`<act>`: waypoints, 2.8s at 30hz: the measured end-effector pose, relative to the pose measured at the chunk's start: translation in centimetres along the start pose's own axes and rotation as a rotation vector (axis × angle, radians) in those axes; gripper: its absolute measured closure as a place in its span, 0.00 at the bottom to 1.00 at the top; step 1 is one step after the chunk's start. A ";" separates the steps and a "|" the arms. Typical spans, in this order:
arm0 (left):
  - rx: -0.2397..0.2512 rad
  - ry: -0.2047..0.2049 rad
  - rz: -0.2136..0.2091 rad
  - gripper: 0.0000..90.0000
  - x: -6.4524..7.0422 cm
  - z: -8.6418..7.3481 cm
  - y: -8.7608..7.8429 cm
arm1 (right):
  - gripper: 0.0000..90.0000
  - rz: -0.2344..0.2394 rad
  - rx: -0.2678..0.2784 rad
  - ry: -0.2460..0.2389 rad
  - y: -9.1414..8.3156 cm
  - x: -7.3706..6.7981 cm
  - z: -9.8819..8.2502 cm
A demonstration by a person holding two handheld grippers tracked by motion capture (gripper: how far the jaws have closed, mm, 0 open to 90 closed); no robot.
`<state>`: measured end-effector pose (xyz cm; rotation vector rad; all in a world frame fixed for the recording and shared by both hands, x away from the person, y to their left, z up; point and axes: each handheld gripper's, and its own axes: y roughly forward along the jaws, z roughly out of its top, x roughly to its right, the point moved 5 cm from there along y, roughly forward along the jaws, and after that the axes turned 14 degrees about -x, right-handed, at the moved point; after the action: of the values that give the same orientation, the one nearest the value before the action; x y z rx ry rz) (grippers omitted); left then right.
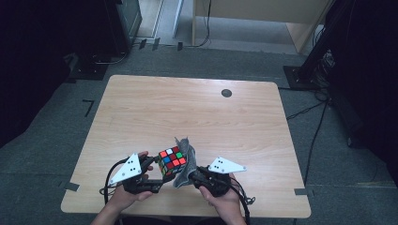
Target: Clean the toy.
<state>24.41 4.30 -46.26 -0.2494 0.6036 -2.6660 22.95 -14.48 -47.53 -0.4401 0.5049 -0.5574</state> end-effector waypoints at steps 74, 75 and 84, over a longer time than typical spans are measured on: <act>0.023 -0.091 0.088 0.38 -1.1 -0.2 0.7 | 0.69 -0.629 -0.092 0.137 -3.3 10.4 -3.1; 0.020 -0.093 0.087 0.38 -1.1 -0.3 0.7 | 0.66 -0.627 -0.095 0.142 -3.2 10.5 -3.2; 0.012 -0.099 0.096 0.38 -1.5 -0.6 0.7 | 0.39 -0.600 -0.015 0.112 -3.6 8.8 -1.5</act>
<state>25.87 4.55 -47.25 -0.3386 0.5535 -2.5476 27.18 -22.83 -49.71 -0.5798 0.4824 -1.1608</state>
